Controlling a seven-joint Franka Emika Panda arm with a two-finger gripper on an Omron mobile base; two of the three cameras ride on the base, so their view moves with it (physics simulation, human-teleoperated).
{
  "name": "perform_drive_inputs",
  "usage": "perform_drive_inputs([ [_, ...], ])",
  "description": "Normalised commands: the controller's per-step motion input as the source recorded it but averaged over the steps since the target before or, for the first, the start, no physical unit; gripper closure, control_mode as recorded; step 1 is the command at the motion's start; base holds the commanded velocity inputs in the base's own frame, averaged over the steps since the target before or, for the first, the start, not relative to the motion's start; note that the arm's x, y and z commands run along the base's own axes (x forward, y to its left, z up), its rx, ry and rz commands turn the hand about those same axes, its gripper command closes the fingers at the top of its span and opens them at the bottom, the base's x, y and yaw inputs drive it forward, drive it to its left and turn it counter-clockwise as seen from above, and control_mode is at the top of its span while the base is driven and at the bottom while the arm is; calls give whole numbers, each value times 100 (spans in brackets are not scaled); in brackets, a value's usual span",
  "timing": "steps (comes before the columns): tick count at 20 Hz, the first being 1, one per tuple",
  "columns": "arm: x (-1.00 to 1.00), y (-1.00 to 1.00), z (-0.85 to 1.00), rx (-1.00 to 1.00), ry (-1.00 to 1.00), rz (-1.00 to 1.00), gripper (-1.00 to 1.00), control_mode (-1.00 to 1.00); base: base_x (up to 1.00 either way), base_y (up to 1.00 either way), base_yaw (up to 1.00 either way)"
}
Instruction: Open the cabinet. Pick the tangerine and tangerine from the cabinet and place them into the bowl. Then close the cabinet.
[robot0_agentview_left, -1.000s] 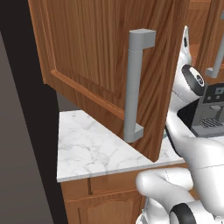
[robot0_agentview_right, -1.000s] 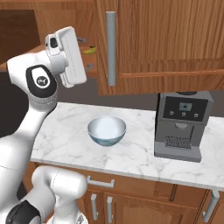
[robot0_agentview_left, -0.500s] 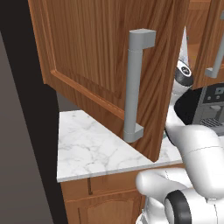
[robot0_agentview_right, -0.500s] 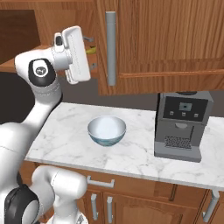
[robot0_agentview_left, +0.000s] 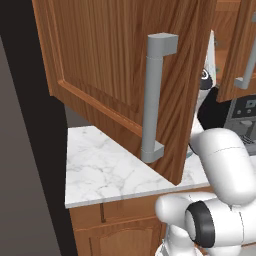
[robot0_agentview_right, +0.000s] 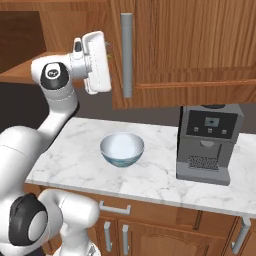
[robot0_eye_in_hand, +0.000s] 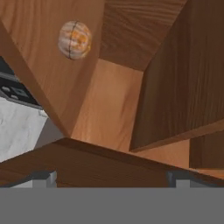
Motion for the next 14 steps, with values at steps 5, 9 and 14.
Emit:
perform_drive_inputs([
  [5, -14, -55, 1, 4, -6, -2, -100, -100, 0, 0, 0],
  [9, -65, -71, 15, 11, -23, 0, -100, -100, 0, 0, 0],
  [14, -97, -81, 25, 11, -38, 0, -100, -100, 0, 0, 0],
])
